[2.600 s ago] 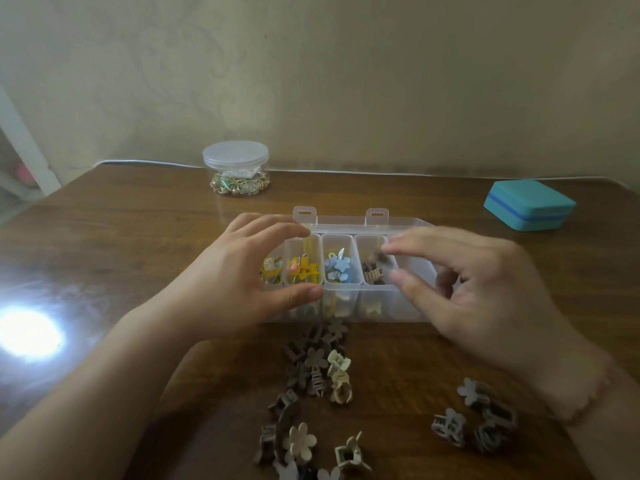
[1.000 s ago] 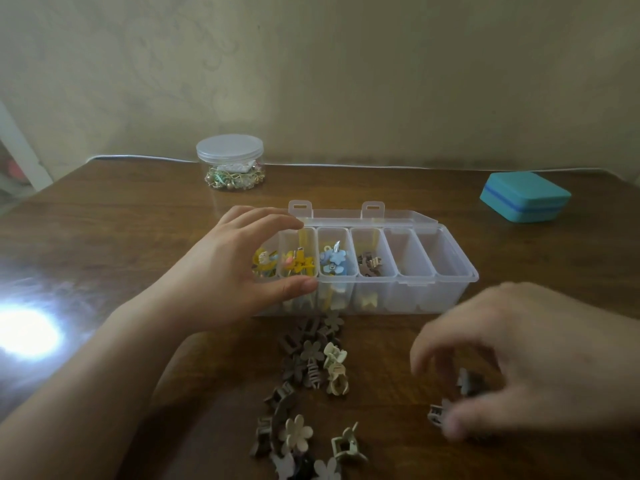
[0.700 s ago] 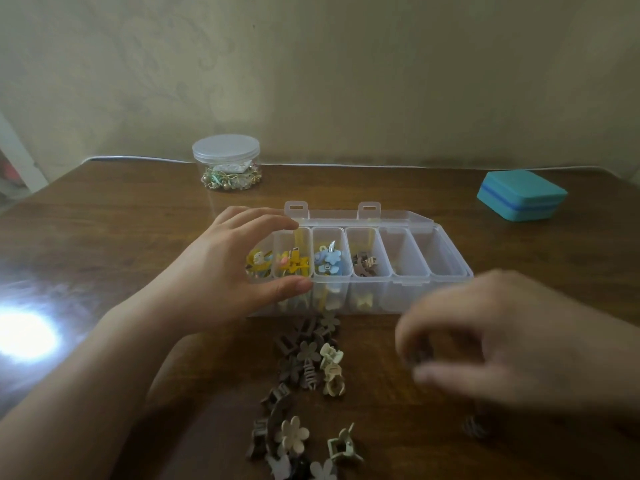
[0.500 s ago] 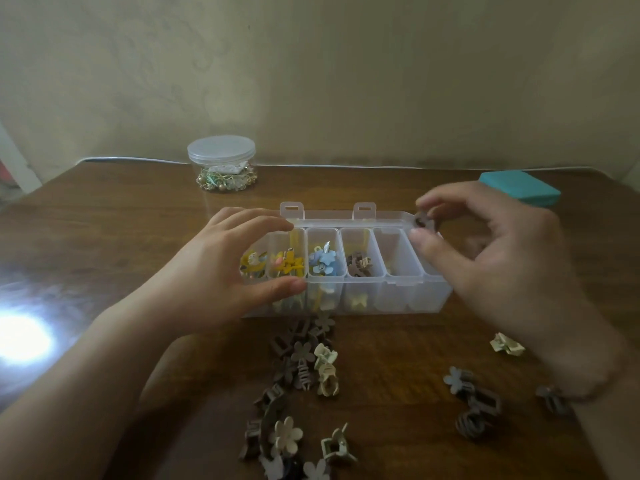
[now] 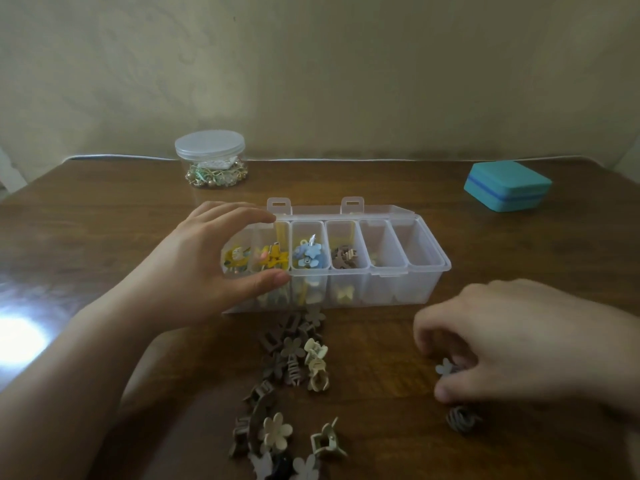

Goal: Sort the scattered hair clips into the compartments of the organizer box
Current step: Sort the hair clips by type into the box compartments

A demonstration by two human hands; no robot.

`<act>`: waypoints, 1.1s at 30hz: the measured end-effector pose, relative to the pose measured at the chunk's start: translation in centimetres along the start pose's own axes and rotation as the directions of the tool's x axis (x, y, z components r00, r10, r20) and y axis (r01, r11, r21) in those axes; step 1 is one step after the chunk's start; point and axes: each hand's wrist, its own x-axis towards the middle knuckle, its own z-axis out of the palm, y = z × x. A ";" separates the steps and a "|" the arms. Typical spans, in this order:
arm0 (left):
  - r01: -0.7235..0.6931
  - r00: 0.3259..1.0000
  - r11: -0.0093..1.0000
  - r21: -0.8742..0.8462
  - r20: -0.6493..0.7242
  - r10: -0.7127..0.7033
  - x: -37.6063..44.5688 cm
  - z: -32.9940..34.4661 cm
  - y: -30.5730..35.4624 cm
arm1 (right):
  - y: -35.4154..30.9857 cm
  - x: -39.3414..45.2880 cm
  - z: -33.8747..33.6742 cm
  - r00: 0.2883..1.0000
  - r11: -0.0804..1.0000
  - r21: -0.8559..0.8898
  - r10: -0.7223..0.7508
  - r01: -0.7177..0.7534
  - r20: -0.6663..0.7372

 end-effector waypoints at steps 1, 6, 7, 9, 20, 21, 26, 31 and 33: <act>0.000 1.000 1.000 -0.001 0.002 0.000 0.0 0.0 0.0 | 0.0 0.1 0.1 1.000 1.000 -0.001 -0.018 0.018 -0.011; 0.002 1.000 1.000 -0.011 0.010 -0.002 0.0 0.0 0.1 | 0.0 0.2 -0.6 0.896 0.973 0.078 -0.168 0.218 -0.412; 0.003 1.000 1.000 -0.013 0.010 -0.003 0.0 0.0 0.1 | 0.0 0.3 -0.8 0.796 0.944 0.145 -0.161 0.297 -0.584; 0.006 1.000 1.000 -0.016 0.011 -0.006 0.1 0.0 0.2 | -0.3 0.4 -1.0 0.546 0.873 0.221 -0.061 0.435 -0.835; 0.004 1.000 1.000 -0.011 0.007 -0.004 0.0 -0.1 0.1 | 1.5 0.3 -1.0 0.599 0.905 0.276 0.031 0.323 -0.800; 0.005 1.000 1.000 -0.010 0.008 -0.005 0.0 -0.1 0.1 | 1.5 0.1 -1.1 0.649 0.910 0.267 -0.004 0.318 -0.761; 0.007 1.000 1.000 -0.012 0.011 -0.007 0.0 0.0 0.1 | -1.6 1.4 0.6 0.783 0.949 0.087 -0.196 0.303 -0.591; -0.009 1.000 1.000 -0.006 0.003 0.009 0.0 0.0 0.3 | -4.3 2.9 2.3 0.801 0.910 -0.071 -0.395 0.409 -0.449; -0.012 1.000 1.000 -0.009 0.000 0.012 0.0 -0.1 0.3 | -4.5 3.0 2.6 0.802 0.903 -0.105 -0.420 0.417 -0.425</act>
